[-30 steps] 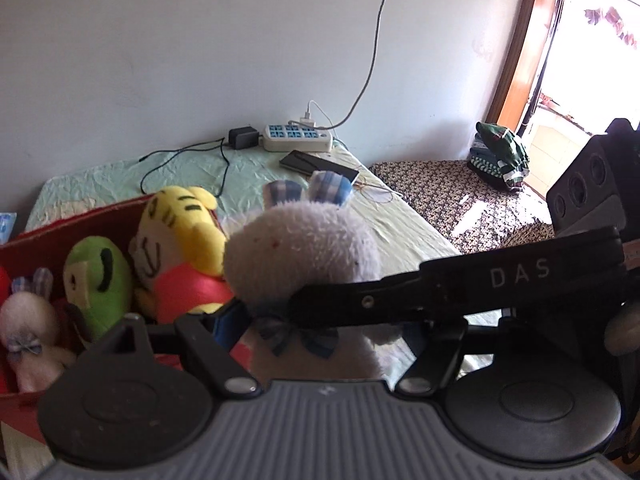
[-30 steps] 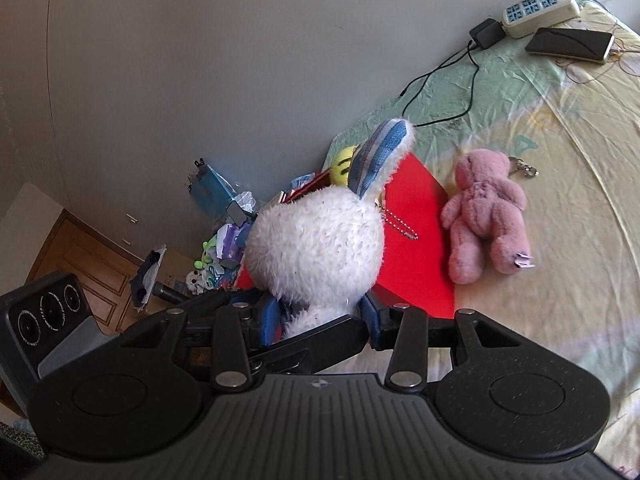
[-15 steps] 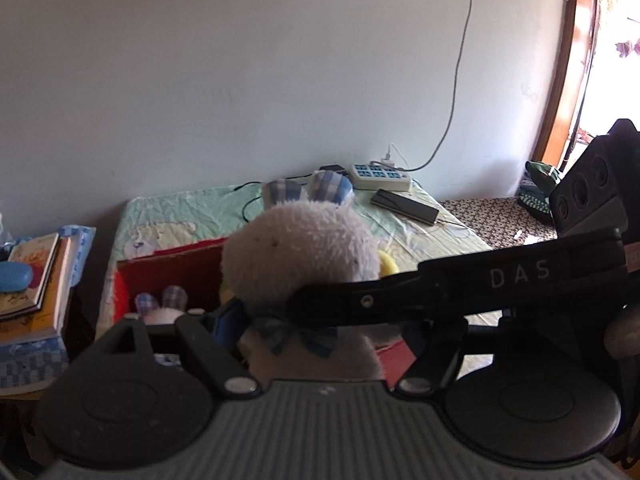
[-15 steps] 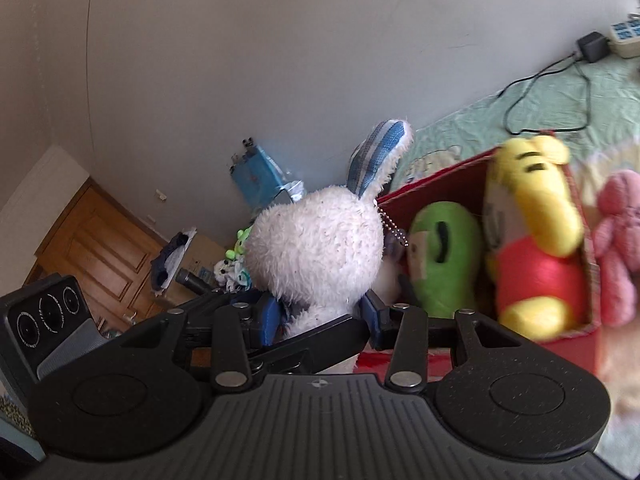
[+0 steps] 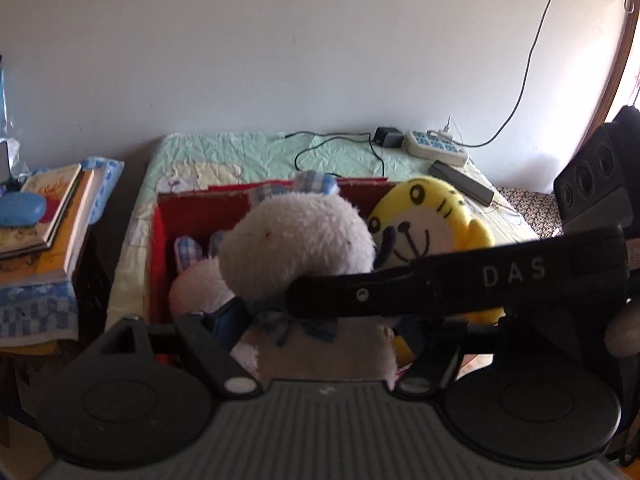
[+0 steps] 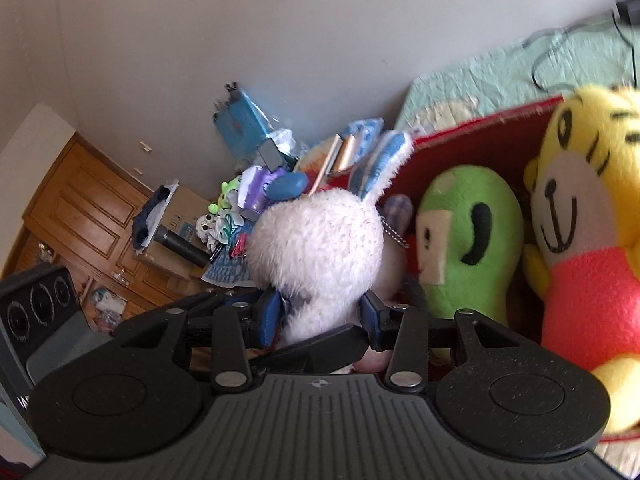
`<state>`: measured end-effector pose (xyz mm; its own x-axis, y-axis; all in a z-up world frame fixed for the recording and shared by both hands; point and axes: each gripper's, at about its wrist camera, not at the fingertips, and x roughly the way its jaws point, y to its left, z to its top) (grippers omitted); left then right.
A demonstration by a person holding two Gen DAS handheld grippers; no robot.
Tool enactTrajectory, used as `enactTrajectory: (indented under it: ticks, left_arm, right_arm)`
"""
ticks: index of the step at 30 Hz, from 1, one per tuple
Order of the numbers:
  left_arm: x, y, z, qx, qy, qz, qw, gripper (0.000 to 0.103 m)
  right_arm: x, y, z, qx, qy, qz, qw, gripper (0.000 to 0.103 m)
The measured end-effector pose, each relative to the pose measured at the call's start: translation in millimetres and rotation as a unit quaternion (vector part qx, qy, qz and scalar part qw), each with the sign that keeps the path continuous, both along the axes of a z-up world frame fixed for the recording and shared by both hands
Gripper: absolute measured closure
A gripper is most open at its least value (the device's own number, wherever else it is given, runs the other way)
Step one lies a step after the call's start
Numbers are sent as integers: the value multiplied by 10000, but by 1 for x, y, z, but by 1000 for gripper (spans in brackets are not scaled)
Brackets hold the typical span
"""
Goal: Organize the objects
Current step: 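Lift the white bunny with the right gripper and carry it over the red box, then lower the white bunny into the red box and open the right gripper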
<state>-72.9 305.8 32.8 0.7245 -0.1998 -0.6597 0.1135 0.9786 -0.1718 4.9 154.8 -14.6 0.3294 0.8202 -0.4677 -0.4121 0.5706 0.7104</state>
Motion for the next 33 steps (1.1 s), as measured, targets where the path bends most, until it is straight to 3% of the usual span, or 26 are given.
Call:
enactTrajectory:
  ticks: [3, 11, 20, 23, 33]
  left_arm:
    - [10, -3, -13, 36, 188, -117, 9997, 29]
    - [25, -22, -39, 308, 492, -363, 9977, 30]
    - [28, -6, -42, 499, 733, -111, 9960, 28]
    - [31, -1, -45, 518, 819, -37, 9953, 22]
    - [39, -10, -47, 740, 950, -8, 9927, 20]
  right_arm:
    - [7, -2, -5, -74, 142, -87, 9998, 58]
    - [7, -1, -13, -814, -74, -279, 9963, 62]
    - [21, 16, -23, -813, 132, -149, 9965, 62]
    - [21, 19, -23, -877, 104, -144, 9960, 62]
    - [10, 2, -18, -709, 130, -359, 9968, 55]
